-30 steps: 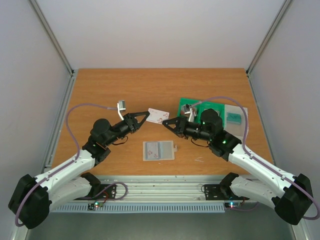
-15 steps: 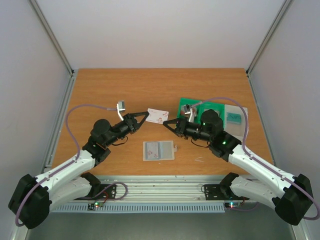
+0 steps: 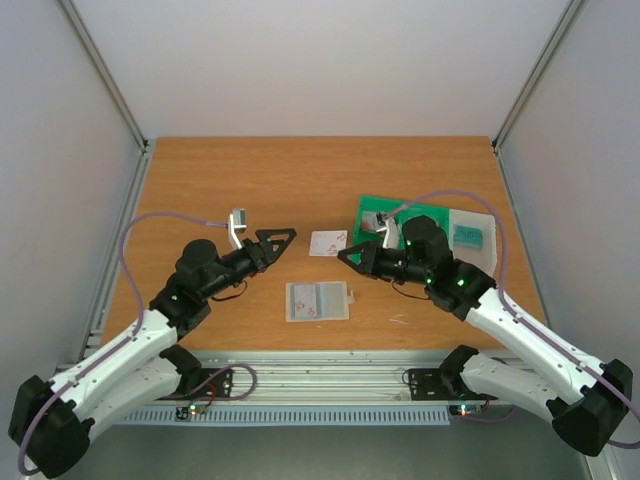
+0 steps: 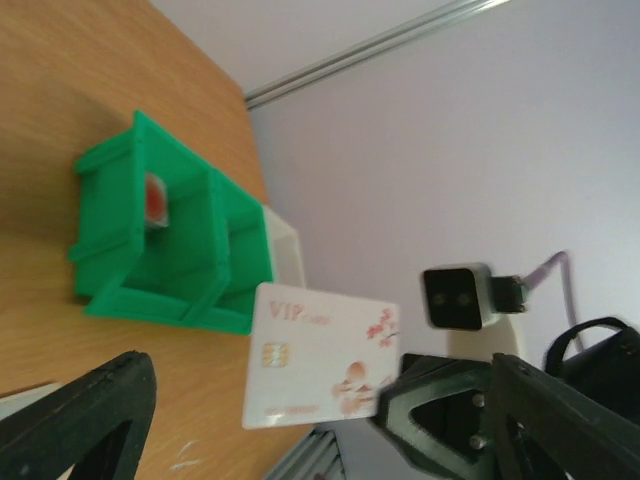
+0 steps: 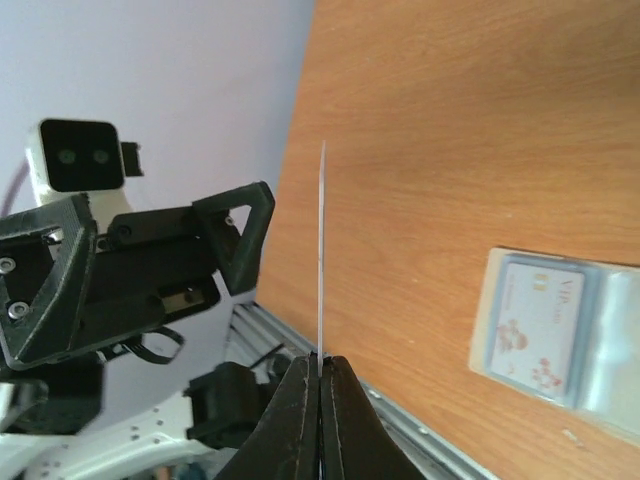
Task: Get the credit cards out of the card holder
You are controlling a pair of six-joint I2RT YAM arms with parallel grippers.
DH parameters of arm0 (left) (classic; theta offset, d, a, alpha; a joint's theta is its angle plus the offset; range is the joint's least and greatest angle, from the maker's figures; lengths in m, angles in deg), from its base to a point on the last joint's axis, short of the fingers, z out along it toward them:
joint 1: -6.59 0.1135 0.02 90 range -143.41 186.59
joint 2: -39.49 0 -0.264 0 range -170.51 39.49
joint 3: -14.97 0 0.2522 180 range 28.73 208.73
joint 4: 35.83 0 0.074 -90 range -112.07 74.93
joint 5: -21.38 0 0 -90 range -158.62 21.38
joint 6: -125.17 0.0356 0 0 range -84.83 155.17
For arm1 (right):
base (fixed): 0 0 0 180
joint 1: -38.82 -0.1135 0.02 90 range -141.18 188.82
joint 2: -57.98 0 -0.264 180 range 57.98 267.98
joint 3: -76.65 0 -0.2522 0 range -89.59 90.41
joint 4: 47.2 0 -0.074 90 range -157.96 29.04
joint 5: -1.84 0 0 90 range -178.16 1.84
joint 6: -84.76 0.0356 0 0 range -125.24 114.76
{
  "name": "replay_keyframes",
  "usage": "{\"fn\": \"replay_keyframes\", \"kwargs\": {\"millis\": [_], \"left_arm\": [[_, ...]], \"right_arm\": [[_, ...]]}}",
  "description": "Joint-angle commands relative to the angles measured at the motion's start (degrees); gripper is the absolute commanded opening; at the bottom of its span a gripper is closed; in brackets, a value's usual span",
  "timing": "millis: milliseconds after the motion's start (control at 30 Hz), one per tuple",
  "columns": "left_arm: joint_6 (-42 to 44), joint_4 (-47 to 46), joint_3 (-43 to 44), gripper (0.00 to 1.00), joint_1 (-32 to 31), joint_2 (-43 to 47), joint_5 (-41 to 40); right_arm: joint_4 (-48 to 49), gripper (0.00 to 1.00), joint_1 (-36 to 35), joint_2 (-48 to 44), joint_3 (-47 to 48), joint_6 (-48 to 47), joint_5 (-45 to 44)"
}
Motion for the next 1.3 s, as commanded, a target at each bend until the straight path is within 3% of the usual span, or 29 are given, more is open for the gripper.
{"fn": "replay_keyframes", "kwargs": {"millis": [0,200,400,667,833,1033,1267], "left_arm": [[9.2,16.7,5.3,0.98,0.1,2.7,-1.1],[17.4,28.0,7.7,0.99,0.1,3.1,-0.8],[22.7,32.5,8.1,0.99,0.1,3.1,-0.2],[27.0,36.5,8.3,0.99,0.1,4.4,0.2],[30.2,41.7,9.7,0.99,0.1,5.4,-0.1],[32.1,44.2,9.7,0.99,0.1,7.4,-0.5],[32.2,44.1,9.0,0.99,0.1,6.9,0.2]], "right_arm": [[-13.1,0.01,2.0,-0.3,5.7,-11.1,-0.9],[-26.7,0.01,9.1,1.9,13.2,-20.4,-3.3],[-36.6,0.01,16.6,7.7,20.9,-27.3,-3.0],[-45.2,0.01,24.7,14.0,27.0,-33.2,-11.1],[-45.2,0.01,27.1,17.7,27.2,-33.0,-19.7],[-45.9,0.01,32.0,25.2,28.8,-34.2,-23.2],[-41.6,0.01,38.2,31.9,29.3,-35.0,-14.0]]}}
